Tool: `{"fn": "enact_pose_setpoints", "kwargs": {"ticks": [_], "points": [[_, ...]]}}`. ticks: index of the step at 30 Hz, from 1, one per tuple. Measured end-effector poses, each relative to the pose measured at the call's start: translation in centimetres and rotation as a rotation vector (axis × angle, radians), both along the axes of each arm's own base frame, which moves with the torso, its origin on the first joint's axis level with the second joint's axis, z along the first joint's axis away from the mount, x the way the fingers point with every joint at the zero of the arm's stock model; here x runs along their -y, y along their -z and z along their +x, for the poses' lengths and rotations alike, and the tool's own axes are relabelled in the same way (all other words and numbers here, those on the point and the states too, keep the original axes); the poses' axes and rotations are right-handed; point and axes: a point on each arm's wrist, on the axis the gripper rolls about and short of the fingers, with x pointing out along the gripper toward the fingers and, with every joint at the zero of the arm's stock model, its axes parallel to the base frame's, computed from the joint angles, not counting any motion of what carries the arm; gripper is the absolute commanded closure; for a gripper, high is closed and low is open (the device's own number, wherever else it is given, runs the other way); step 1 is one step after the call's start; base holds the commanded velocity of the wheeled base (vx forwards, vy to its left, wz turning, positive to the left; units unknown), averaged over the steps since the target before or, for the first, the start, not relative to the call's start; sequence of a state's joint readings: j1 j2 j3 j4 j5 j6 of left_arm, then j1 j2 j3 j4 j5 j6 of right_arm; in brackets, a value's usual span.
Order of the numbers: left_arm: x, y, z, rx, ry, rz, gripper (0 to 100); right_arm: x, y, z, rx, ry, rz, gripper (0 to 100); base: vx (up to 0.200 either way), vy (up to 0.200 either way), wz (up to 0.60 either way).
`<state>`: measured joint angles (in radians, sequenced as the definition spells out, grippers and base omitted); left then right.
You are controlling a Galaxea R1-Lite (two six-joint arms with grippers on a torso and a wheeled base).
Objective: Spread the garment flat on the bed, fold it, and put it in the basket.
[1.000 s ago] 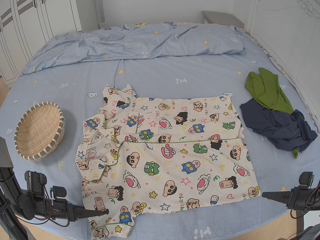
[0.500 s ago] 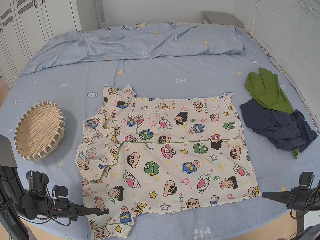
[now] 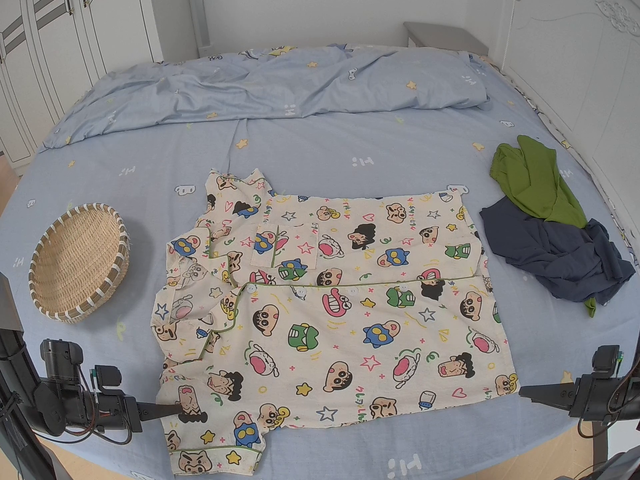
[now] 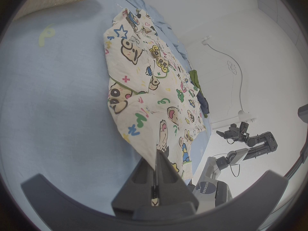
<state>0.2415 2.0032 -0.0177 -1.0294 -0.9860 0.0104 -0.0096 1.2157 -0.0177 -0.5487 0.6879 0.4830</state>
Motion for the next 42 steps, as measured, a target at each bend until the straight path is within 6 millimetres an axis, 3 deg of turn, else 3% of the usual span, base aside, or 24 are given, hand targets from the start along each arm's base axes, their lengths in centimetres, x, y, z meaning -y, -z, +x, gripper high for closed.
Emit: {"fn": "enact_pose_setpoints", "kwargs": {"ticks": [26, 36, 42], "points": [[0.1, -0.3, -0.2, 0.002, 0.007, -0.002, 100, 2.8, 4.4, 3.4, -0.151, -0.079, 0.033, 0, 0.0, 0.0, 0.0], [0.1, -0.3, -0.2, 0.004, 0.006, -0.002, 100, 3.8, 6.0, 5.7, -0.075, -0.131, 0.047, 0, 0.0, 0.0, 0.0], [0.1, -0.3, -0.2, 0.003, 0.007, -0.002, 100, 4.1, 6.8, 6.1, -0.085, -0.131, 0.062, 0, 0.0, 0.0, 0.0]]}}
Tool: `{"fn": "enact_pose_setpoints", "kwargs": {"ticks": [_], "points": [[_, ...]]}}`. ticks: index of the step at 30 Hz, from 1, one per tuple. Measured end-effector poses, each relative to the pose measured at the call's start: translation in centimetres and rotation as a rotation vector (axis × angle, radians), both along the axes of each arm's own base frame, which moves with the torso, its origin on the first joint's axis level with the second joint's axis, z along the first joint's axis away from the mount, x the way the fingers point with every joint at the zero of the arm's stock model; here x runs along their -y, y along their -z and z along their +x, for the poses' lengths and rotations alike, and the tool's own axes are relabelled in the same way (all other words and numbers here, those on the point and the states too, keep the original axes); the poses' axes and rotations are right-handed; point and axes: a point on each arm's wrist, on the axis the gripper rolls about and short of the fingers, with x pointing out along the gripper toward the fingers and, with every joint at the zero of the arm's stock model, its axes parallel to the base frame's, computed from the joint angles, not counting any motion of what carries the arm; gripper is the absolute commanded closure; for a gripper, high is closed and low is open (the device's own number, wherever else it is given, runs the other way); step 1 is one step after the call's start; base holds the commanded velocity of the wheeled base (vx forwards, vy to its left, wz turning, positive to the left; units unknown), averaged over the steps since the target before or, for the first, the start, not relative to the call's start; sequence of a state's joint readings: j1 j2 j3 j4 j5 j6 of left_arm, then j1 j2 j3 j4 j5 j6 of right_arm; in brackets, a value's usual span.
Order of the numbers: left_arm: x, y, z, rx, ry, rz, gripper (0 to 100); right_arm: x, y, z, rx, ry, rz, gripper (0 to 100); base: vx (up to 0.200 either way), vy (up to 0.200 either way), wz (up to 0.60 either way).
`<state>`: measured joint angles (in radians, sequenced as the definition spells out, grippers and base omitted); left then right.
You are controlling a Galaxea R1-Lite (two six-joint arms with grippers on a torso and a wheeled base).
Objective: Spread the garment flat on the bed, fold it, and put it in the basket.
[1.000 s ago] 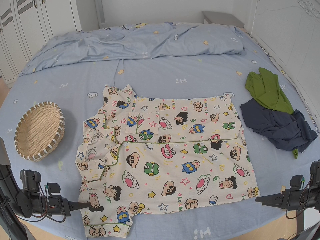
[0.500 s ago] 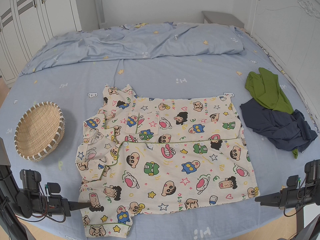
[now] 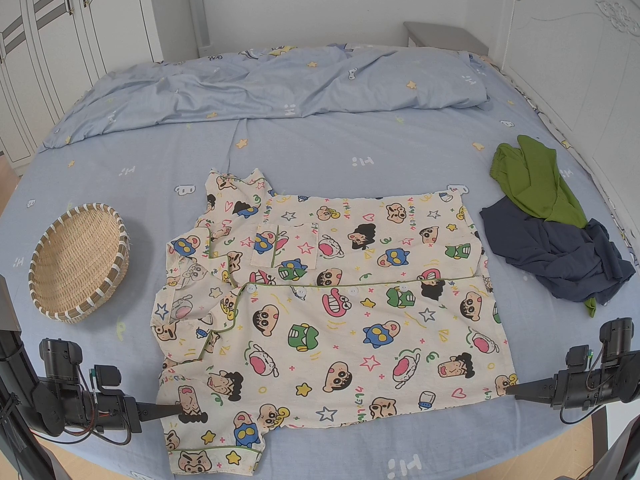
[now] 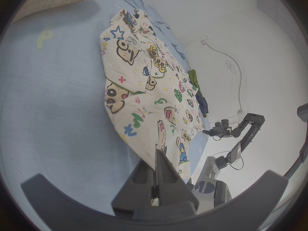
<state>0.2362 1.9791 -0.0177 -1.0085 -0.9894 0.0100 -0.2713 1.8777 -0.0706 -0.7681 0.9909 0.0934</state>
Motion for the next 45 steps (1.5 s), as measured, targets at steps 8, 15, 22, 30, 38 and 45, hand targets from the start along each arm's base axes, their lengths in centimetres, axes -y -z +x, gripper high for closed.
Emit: {"fn": "enact_pose_setpoints", "kwargs": {"ticks": [8, 15, 22, 30, 38, 45], "points": [[0.0, 0.0, 0.0, -0.005, -0.001, -0.002, 100, 0.0, 0.5, 0.3, -0.021, -0.014, 0.026, 0, 0.0, 0.0, 0.0], [0.0, 0.0, 0.0, -0.007, 0.001, -0.004, 100, -0.1, 0.6, 0.4, -0.018, -0.021, 0.028, 0, 0.0, 0.0, 0.0], [0.0, 0.0, 0.0, -0.007, 0.001, -0.004, 100, 0.0, 0.6, 0.8, -0.008, -0.017, 0.029, 0, 0.0, 0.0, 0.0], [0.0, 0.0, 0.0, -0.008, 0.001, -0.004, 100, 0.0, 0.3, 1.6, 0.025, -0.001, 0.037, 0, 0.0, 0.0, 0.0], [0.0, 0.0, 0.0, -0.006, -0.001, -0.004, 100, -0.3, 0.4, 1.6, 0.027, -0.01, 0.039, 100, 0.0, 0.0, 0.0], [0.0, 0.0, 0.0, -0.005, -0.002, -0.004, 100, -0.2, 0.6, 1.4, 0.016, -0.006, 0.041, 100, 0.0, 0.0, 0.0]]}}
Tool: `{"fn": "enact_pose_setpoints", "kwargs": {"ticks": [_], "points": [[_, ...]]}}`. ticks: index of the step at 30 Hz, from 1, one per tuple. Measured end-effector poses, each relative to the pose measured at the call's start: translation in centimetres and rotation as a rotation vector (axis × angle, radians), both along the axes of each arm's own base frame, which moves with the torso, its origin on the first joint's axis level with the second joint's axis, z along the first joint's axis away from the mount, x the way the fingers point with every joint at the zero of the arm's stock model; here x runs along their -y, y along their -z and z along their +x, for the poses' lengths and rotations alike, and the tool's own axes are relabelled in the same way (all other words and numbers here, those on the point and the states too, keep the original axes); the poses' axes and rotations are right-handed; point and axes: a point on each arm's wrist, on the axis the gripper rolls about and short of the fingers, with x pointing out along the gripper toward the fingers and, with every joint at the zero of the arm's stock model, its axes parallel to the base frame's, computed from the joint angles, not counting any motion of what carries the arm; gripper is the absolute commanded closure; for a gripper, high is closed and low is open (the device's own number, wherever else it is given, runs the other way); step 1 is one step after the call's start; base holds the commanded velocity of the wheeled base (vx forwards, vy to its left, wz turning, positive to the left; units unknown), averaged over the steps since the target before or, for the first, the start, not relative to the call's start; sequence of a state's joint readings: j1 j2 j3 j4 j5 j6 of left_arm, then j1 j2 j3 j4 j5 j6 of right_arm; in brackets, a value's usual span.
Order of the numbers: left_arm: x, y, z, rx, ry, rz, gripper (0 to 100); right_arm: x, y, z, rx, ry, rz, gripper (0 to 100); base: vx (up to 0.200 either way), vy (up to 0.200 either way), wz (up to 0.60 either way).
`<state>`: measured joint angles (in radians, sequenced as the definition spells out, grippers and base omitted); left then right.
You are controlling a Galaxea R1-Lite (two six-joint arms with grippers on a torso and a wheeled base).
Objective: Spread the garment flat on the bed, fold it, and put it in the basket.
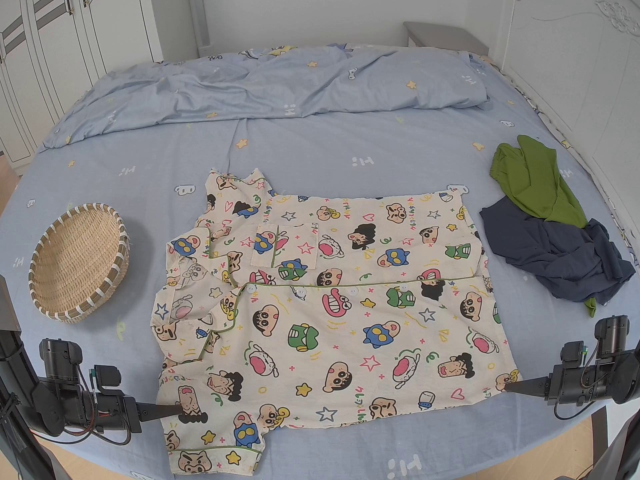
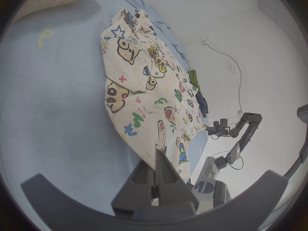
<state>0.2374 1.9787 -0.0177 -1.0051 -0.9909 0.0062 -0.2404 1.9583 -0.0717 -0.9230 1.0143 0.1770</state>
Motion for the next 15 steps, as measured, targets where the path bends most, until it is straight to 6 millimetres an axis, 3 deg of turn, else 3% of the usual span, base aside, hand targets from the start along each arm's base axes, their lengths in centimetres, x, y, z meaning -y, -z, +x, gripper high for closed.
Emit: {"fn": "enact_pose_setpoints", "kwargs": {"ticks": [15], "points": [[0.01, 0.01, -0.01, -0.001, 0.0, 0.001, 100, 0.01, 0.11, -0.53, -0.003, 0.006, 0.0, 100, 0.0, 0.0, 0.0]]}}
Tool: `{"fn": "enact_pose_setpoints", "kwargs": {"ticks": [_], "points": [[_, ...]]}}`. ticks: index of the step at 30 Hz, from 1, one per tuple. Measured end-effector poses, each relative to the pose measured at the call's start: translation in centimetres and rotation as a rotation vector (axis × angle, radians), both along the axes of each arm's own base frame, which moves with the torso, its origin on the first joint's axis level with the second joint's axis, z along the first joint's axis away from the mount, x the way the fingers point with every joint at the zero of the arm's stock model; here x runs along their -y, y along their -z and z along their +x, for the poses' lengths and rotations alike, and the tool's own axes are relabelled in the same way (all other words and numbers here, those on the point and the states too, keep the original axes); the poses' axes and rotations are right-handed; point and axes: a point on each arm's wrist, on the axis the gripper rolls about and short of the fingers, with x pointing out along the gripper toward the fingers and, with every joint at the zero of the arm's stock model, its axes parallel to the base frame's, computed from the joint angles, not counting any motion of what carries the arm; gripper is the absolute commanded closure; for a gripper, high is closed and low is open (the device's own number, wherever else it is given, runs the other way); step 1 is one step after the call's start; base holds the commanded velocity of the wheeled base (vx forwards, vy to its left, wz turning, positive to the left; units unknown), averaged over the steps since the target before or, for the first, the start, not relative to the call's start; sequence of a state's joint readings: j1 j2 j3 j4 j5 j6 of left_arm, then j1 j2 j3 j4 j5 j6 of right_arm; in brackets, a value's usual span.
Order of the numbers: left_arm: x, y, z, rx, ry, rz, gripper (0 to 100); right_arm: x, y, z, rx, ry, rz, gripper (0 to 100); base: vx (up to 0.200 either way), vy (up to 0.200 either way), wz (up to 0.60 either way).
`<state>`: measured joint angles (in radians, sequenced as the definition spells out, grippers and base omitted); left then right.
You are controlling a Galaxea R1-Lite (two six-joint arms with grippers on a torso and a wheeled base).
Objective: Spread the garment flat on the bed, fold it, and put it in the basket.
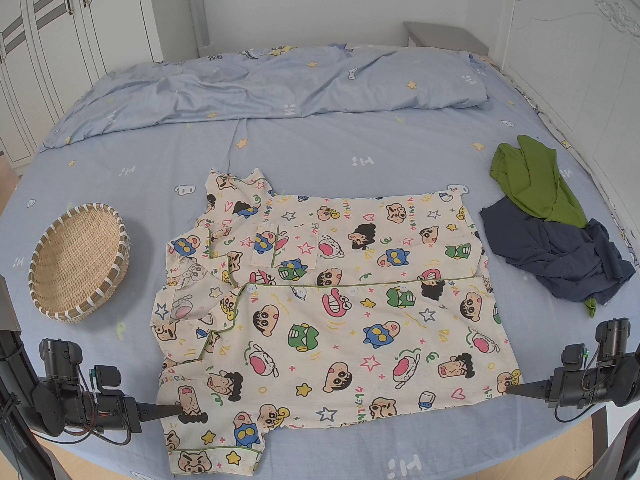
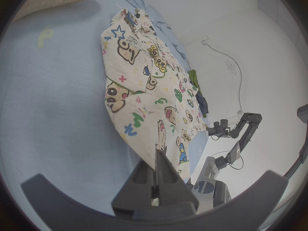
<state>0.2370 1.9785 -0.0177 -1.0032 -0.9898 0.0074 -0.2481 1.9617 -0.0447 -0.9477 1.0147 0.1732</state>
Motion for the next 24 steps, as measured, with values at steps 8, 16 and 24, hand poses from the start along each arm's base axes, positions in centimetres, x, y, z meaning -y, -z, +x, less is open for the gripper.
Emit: {"fn": "enact_pose_setpoints", "kwargs": {"ticks": [8, 16, 24], "points": [[0.1, -0.8, -0.1, 0.024, -0.007, -0.003, 100, -0.2, -0.2, -0.3, 0.02, -0.004, -0.007, 100, 0.0, 0.0, 0.0], [1.0, -3.4, 0.4, -0.028, -0.076, -0.118, 100, -0.4, -1.5, 0.3, 0.04, 0.021, 0.02, 100, 0.0, 0.0, 0.0], [1.7, -6.5, 2.7, 0.068, -0.059, -0.162, 100, -0.1, -3.9, 3.4, 0.121, 0.053, 0.053, 100, 0.0, 0.0, 0.0]]}}
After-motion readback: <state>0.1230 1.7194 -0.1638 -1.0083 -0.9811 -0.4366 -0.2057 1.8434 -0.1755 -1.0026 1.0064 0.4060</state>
